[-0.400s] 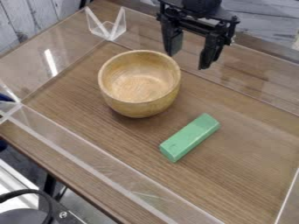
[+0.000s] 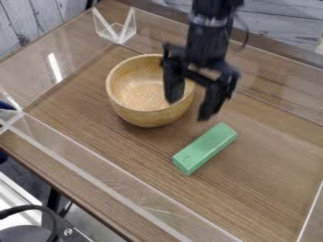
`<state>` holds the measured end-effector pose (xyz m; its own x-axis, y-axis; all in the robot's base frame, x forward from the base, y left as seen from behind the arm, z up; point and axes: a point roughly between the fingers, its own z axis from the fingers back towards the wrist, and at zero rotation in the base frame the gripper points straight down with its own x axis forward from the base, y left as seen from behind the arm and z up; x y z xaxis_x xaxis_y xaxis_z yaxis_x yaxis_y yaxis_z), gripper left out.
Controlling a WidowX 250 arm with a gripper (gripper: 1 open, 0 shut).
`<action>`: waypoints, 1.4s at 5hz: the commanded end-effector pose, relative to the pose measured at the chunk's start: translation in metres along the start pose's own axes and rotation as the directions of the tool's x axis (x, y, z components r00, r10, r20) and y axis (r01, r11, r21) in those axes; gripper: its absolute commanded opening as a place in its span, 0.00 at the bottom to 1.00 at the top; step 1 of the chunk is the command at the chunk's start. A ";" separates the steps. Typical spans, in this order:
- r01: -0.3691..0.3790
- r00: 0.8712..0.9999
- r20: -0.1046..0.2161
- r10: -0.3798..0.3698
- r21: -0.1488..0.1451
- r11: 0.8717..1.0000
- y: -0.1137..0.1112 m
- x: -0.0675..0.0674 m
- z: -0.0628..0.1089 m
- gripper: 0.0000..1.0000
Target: Put the green block in the brown bowl
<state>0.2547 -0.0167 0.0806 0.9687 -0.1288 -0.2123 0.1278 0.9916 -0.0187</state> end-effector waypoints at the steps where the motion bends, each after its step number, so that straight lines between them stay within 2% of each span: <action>1: 0.090 0.993 0.070 -0.090 0.006 0.996 -0.011 -0.003 -0.008 1.00; 3: 0.120 0.988 0.093 -0.124 0.048 0.992 -0.021 0.012 -0.021 1.00; 5: 0.146 0.978 0.145 -0.149 0.033 0.989 -0.010 0.024 -0.043 1.00; 7: 0.177 0.980 0.087 -0.178 0.016 0.984 -0.006 0.027 -0.050 1.00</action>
<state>0.2616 -0.0280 0.0206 0.9413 -0.3010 -0.1531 0.2978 0.9536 -0.0439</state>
